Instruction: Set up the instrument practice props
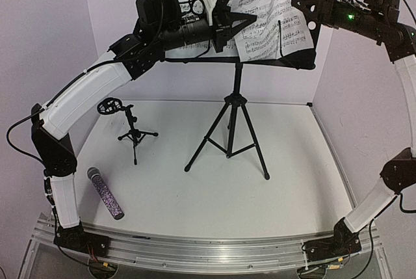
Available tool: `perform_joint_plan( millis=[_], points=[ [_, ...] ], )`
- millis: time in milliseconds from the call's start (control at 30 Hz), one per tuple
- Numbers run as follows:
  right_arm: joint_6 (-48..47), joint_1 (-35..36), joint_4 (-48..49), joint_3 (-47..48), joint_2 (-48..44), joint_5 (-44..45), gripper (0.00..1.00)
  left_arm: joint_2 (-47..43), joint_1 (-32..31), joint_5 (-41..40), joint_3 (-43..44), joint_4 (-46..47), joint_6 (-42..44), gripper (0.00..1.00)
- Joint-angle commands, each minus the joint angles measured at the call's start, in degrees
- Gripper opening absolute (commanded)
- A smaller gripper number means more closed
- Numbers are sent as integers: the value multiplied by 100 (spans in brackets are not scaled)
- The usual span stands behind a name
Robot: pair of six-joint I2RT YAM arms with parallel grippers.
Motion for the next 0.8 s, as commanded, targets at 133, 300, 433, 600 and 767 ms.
perform_joint_plan(
  millis=[133, 300, 433, 600, 767],
  points=[
    [-217, -15, 132, -2, 133, 106, 43, -255, 36, 84, 39, 168, 41, 0],
    [-342, -18, 132, -160, 120, 125, 28, -257, 36, 85, 42, 166, 38, 0],
    [-375, -21, 141, -198, 83, 71, 14, -265, 36, 85, 38, 155, 24, 0],
    [-372, -22, 147, -297, -54, 227, 0, -263, 36, 74, 32, 155, -11, 0],
    [-264, -20, 190, -686, -329, 696, 0, -376, 36, -117, -99, 226, -4, 6]
  ],
)
